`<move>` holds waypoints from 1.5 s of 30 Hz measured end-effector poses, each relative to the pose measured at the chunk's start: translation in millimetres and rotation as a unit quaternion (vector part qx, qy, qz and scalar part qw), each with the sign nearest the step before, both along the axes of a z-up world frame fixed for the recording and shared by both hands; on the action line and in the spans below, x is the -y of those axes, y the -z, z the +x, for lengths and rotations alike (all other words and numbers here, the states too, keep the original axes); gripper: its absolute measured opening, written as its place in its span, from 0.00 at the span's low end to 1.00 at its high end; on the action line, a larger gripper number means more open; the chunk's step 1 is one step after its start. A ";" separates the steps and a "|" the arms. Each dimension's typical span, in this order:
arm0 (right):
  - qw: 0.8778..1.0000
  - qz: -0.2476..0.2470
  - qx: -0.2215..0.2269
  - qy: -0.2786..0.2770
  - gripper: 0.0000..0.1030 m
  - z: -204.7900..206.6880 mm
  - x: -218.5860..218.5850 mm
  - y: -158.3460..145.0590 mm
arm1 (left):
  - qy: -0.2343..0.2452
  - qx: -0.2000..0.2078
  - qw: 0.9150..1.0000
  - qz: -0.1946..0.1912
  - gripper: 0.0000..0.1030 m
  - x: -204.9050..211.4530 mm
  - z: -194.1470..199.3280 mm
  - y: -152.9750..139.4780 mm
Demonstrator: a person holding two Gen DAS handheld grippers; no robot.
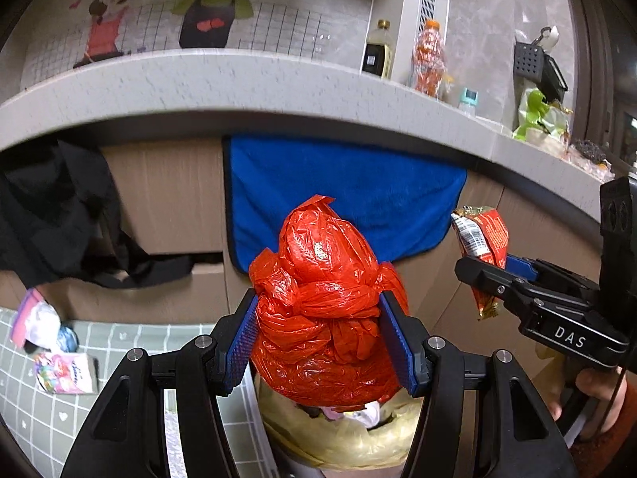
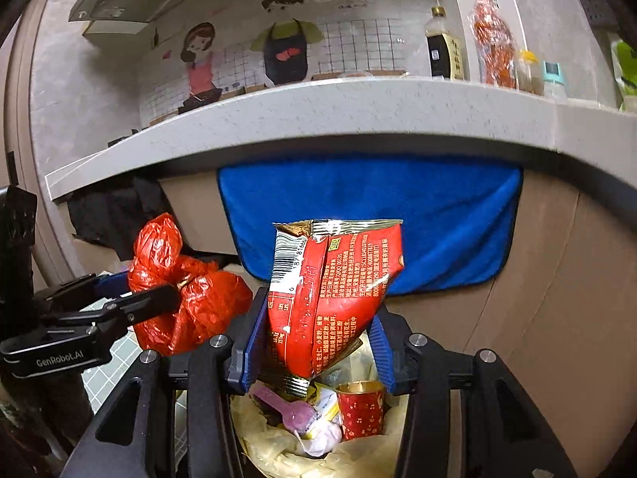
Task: Collect trash
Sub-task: 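Carry the red bag and red wrapper over the bin and release both, then grasp the purple sponge with the left gripper while the right grasps the pink tissue pack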
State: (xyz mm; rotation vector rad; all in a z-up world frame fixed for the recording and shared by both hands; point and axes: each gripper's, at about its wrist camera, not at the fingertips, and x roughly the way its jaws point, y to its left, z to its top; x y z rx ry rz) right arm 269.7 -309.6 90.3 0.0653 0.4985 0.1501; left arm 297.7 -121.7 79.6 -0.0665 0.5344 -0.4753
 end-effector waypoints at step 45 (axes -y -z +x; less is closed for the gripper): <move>0.995 0.053 -0.078 -0.022 0.73 27.6 -39.2 79.0 | -0.139 -0.057 0.985 -0.085 0.71 -252.2 16.2 48.8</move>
